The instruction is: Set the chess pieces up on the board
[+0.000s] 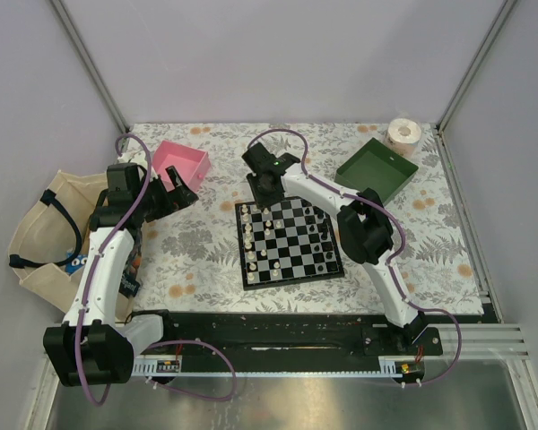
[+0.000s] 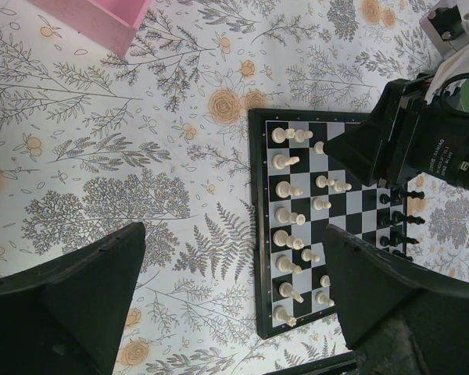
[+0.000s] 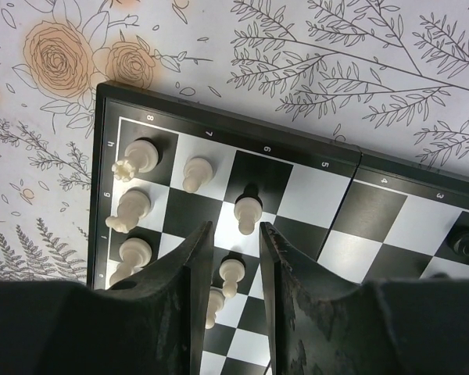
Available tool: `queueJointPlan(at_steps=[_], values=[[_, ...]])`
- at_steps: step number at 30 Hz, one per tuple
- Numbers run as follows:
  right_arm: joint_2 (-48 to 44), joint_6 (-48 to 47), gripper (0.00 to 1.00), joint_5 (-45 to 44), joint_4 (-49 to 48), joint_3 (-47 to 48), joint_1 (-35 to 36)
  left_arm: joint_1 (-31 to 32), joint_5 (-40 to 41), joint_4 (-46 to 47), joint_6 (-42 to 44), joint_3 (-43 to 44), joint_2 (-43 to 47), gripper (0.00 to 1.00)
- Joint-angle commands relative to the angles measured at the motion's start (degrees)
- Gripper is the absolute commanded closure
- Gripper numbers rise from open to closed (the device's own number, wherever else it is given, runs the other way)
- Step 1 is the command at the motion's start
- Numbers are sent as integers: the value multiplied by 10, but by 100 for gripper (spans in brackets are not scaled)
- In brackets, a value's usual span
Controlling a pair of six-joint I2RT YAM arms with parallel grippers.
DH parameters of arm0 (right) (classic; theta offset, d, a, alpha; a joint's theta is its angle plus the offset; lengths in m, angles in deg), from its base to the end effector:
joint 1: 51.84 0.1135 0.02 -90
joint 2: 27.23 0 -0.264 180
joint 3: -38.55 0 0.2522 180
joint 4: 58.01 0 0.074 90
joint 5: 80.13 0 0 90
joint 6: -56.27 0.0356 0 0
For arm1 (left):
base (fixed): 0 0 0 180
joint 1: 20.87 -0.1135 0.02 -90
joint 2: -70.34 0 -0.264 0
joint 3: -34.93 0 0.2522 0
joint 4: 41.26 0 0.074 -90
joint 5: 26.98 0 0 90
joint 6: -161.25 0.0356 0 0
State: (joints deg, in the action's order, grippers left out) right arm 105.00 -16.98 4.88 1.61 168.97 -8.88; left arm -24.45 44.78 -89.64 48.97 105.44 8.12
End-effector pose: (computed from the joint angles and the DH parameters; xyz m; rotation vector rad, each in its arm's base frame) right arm 0.3694 0.3397 0.2049 -0.5737 2.5944 0.2364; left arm 0.2292 0.0032 0.3140 -0.3438 2.2580 -0.5330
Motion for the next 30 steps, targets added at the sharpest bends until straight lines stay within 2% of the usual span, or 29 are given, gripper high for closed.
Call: queueJointPlan(at_steps=[1,24,30], values=[[1,-4,61,-1,3,5,-1,-2,-11,18,7,5,7,1],[15,-4,66,0,-3,4,-2,-2,-10,18,7,6,6,1],[8,-3,85,0,-7,-1,-1,-1,-10,17,7,6,7,1]])
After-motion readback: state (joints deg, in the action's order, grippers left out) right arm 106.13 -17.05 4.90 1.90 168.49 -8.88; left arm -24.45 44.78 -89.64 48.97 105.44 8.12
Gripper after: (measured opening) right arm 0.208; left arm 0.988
